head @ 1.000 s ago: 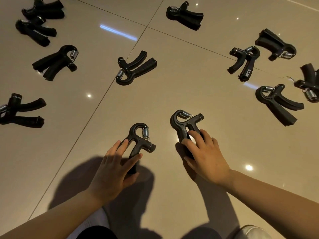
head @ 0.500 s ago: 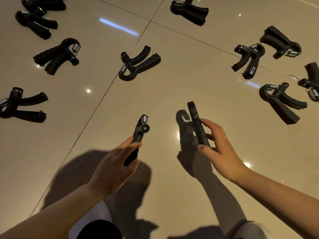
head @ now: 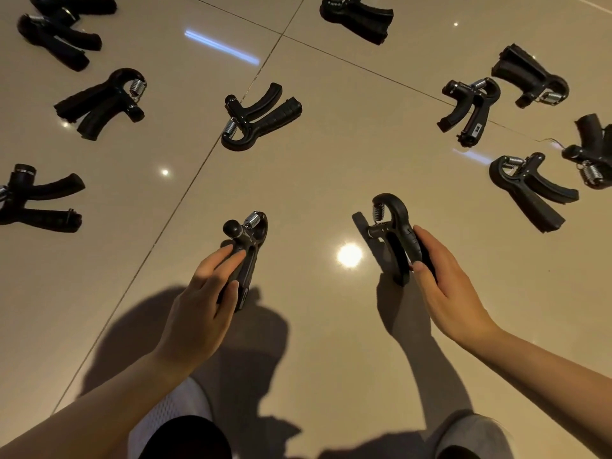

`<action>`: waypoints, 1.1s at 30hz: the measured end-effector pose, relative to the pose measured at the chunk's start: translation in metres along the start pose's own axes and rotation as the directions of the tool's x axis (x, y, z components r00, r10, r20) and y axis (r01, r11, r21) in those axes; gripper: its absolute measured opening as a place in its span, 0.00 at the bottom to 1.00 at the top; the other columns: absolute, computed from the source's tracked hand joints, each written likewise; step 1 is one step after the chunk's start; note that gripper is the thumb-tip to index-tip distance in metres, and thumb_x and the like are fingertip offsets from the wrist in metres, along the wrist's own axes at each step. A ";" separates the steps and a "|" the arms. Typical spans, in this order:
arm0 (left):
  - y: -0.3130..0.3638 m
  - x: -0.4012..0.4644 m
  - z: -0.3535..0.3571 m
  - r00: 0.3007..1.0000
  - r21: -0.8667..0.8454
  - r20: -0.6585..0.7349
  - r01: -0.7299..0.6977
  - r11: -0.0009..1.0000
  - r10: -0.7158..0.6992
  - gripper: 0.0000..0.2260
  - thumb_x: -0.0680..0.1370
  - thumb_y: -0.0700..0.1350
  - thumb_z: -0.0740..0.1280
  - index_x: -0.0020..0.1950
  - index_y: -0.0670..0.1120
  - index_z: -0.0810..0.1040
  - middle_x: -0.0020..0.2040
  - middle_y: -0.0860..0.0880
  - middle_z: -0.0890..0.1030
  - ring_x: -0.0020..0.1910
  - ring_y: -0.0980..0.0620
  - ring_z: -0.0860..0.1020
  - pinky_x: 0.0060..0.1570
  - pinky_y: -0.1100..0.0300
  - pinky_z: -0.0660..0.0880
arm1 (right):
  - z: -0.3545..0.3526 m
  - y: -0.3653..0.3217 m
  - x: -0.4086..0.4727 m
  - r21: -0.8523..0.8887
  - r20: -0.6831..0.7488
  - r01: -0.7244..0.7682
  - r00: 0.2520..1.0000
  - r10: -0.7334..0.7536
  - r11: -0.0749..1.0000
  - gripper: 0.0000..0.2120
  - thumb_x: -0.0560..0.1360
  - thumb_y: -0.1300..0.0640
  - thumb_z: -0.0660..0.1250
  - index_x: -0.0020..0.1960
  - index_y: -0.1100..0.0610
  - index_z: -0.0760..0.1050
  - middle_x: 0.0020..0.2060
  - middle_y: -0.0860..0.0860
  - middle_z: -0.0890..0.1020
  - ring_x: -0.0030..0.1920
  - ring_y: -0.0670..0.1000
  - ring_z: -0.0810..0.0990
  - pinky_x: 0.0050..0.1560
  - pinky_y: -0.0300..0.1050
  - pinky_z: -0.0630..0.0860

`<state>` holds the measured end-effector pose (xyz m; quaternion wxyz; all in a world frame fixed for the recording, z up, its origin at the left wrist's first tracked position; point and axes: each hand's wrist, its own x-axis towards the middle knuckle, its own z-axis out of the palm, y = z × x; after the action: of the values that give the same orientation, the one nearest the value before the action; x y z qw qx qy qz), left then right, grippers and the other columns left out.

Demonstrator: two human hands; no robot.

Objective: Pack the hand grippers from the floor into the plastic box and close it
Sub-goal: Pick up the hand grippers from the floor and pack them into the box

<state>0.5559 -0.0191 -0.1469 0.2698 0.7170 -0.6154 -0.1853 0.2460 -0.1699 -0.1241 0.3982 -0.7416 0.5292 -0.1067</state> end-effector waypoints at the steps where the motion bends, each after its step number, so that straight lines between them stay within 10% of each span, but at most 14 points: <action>1: 0.000 0.000 0.000 1.000 0.007 0.004 -0.009 1.000 0.009 0.18 0.80 0.48 0.54 0.69 0.44 0.67 0.69 0.41 0.68 0.66 0.50 0.68 0.53 0.58 0.73 | 0.000 0.001 0.001 0.001 -0.005 -0.010 1.000 0.010 1.000 0.23 0.81 0.56 0.55 0.75 0.48 0.57 0.69 0.45 0.68 0.65 0.41 0.66 0.63 0.38 0.63; 4: 0.004 -0.002 0.003 1.000 -0.006 0.006 -0.027 1.000 0.027 0.18 0.81 0.49 0.54 0.70 0.45 0.67 0.70 0.42 0.66 0.66 0.49 0.69 0.53 0.53 0.76 | 0.000 0.002 0.005 0.000 -0.022 -0.025 0.999 0.025 1.000 0.23 0.81 0.55 0.56 0.75 0.47 0.56 0.68 0.45 0.69 0.64 0.45 0.70 0.62 0.43 0.67; 8: 0.007 -0.003 0.006 1.000 -0.023 0.002 -0.027 0.999 0.027 0.19 0.80 0.48 0.55 0.71 0.45 0.65 0.71 0.43 0.66 0.68 0.49 0.68 0.53 0.48 0.77 | -0.003 0.000 0.011 -0.086 -0.101 -0.022 0.995 0.014 0.996 0.24 0.79 0.58 0.61 0.73 0.51 0.61 0.55 0.50 0.73 0.49 0.38 0.66 0.48 0.23 0.63; 16: 0.012 -0.006 0.010 0.995 0.007 0.081 -0.054 0.999 0.053 0.16 0.79 0.48 0.57 0.67 0.50 0.67 0.72 0.43 0.63 0.56 0.42 0.79 0.40 0.51 0.80 | -0.006 -0.007 0.001 -0.313 -0.006 -0.002 1.000 0.000 0.950 0.34 0.76 0.56 0.67 0.76 0.49 0.53 0.60 0.52 0.68 0.45 0.51 0.73 0.41 0.44 0.71; 24: 0.029 0.004 -0.005 0.999 0.170 0.017 -0.031 0.985 0.028 0.15 0.78 0.36 0.64 0.64 0.42 0.74 0.65 0.41 0.74 0.51 0.42 0.81 0.45 0.55 0.78 | -0.023 -0.030 0.014 -0.308 -0.138 0.052 0.985 -0.099 0.950 0.23 0.73 0.62 0.69 0.67 0.54 0.70 0.51 0.52 0.75 0.46 0.50 0.73 0.45 0.42 0.68; 33: 0.080 0.020 -0.045 0.999 0.262 0.041 -0.028 0.965 0.018 0.20 0.76 0.60 0.57 0.57 0.48 0.76 0.43 0.50 0.82 0.39 0.46 0.80 0.34 0.58 0.73 | -0.057 -0.077 0.008 -0.568 -0.018 0.316 0.918 -0.396 0.760 0.12 0.72 0.60 0.69 0.56 0.54 0.77 0.44 0.53 0.82 0.45 0.58 0.77 0.46 0.51 0.71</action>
<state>0.5234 -0.0392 -0.0609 0.1629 0.7355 -0.6479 -0.1127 0.2700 -0.1949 -0.0343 0.1013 -0.9025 0.4122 -0.0732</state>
